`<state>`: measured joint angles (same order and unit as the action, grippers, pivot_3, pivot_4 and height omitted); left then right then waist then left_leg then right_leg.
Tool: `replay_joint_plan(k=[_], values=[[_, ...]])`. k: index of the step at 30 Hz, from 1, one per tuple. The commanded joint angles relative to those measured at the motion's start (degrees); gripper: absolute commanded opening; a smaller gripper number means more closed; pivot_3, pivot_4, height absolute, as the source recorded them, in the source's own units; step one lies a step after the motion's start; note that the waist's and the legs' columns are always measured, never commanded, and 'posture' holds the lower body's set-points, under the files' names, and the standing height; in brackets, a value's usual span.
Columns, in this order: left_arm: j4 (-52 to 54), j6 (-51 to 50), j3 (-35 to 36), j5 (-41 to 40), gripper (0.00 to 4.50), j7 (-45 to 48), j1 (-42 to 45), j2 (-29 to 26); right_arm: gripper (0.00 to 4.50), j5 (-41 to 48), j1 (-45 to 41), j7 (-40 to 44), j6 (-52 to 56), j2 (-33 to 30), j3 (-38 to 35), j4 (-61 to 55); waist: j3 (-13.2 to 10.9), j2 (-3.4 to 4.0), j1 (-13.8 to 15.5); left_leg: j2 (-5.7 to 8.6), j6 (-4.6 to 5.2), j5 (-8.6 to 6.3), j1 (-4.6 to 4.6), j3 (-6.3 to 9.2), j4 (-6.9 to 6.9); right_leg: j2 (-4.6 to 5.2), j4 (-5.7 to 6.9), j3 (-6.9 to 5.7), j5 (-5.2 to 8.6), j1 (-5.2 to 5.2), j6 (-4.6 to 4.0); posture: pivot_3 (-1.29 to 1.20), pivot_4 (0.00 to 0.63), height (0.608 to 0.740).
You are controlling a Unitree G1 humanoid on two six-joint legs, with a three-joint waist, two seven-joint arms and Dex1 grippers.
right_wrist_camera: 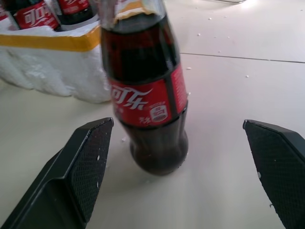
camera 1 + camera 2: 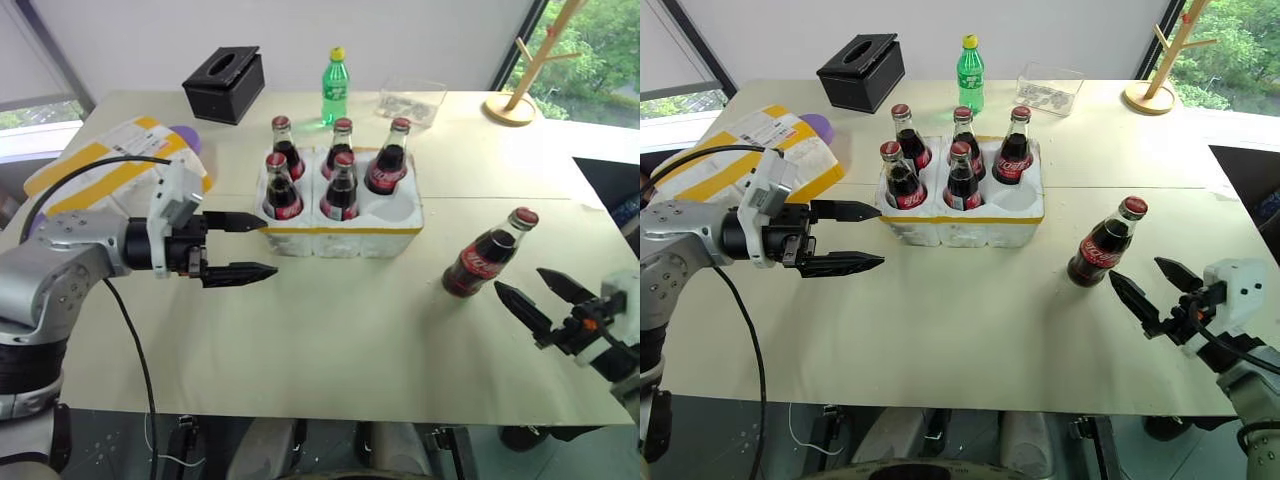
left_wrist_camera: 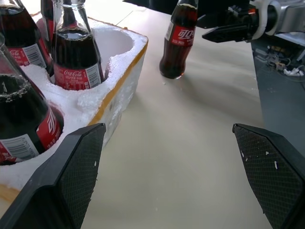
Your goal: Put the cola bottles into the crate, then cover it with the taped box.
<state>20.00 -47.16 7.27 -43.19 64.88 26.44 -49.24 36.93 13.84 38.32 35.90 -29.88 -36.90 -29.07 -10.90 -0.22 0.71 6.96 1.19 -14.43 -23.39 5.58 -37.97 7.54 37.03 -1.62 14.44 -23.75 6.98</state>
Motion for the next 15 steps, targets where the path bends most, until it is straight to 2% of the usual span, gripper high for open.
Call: replay_joint_plan(k=[1,14,15], values=[[1.97,0.18,-0.01,-1.08,4.46,-0.5,0.13,-0.23,4.5,0.75,-1.72,0.02,-1.67,-1.06,1.62,0.44,0.0,0.0,0.03,0.0,0.0,0.0,0.0,0.0,0.01,-0.01,0.01,0.0,0.0,-0.01,0.0,0.0,0.15,0.739],[2.9,0.08,-0.92,-2.4,4.46,-1.48,1.19,-0.56,4.5,-1.93,-10.19,-0.43,-5.13,-1.35,9.69,10.28,0.0,0.0,0.03,0.0,0.0,0.0,0.0,0.02,0.07,-0.03,-0.01,0.0,0.0,-0.03,0.0,0.0,0.15,0.739],[2.9,0.12,-0.98,-2.38,4.49,-1.45,1.25,-0.56,4.24,-1.9,-10.7,-0.38,-5.22,-1.35,9.99,10.96,0.0,0.0,0.03,0.0,0.0,0.0,0.0,0.02,0.07,-0.04,-0.01,0.0,0.0,-0.03,0.0,0.0,0.15,0.739]])
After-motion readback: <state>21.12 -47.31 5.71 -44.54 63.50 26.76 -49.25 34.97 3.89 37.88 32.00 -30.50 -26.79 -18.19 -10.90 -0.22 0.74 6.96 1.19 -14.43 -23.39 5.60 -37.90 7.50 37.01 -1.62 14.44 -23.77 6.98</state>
